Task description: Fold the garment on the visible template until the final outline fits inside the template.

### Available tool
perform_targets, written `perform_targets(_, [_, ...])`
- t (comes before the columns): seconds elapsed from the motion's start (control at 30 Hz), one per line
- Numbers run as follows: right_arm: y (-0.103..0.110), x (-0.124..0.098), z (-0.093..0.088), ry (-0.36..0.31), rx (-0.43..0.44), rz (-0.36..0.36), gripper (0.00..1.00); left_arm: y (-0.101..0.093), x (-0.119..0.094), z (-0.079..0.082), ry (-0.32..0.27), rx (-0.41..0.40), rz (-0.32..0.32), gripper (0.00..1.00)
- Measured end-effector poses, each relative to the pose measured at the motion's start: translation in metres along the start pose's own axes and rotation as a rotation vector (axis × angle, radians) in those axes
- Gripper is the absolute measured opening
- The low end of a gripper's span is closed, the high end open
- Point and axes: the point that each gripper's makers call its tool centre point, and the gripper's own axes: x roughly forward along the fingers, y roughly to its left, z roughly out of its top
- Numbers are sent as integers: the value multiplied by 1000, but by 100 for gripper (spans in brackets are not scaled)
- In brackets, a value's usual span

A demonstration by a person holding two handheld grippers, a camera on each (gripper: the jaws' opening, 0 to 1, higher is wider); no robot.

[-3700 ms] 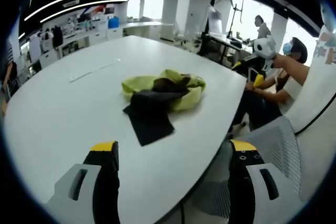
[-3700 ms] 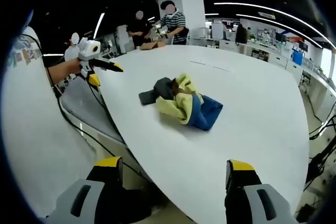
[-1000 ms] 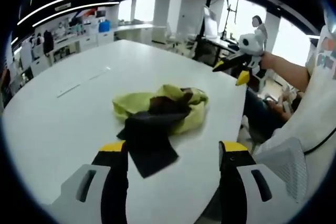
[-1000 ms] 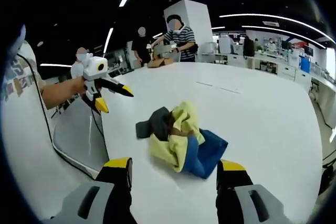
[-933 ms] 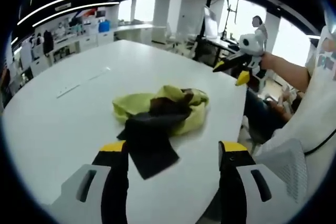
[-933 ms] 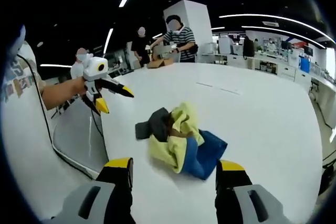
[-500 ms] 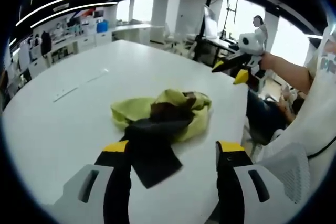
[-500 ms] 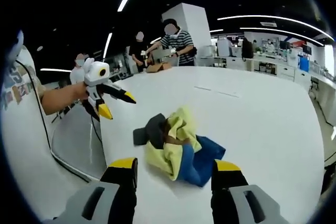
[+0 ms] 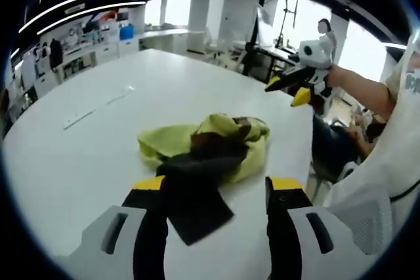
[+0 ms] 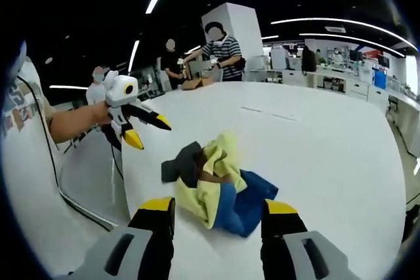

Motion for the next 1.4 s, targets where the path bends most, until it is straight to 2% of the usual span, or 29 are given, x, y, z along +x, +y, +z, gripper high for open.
perform_targets(0.2, [-5,7,-1,6,0,0,47,7,4,-2,9,-5,1,54])
perform_targets(0.43, [-9,17,0,11,5,9,42,15,10,4,2,-8,7,51])
perform_targets(0.6, [-12,23,0,18,7,12,39,15,16,8,-11,-30,-4,49])
perform_targets(0.83, [-18,31,0,26,12,16,32,20,26,7,13,-19,2,45])
perform_targets(1.17, [-22,46,1,39,16,22,27,28,40,18,1,-31,17,39])
perform_targets(1.4, [-22,54,3,40,16,32,24,29,47,17,13,-29,15,35])
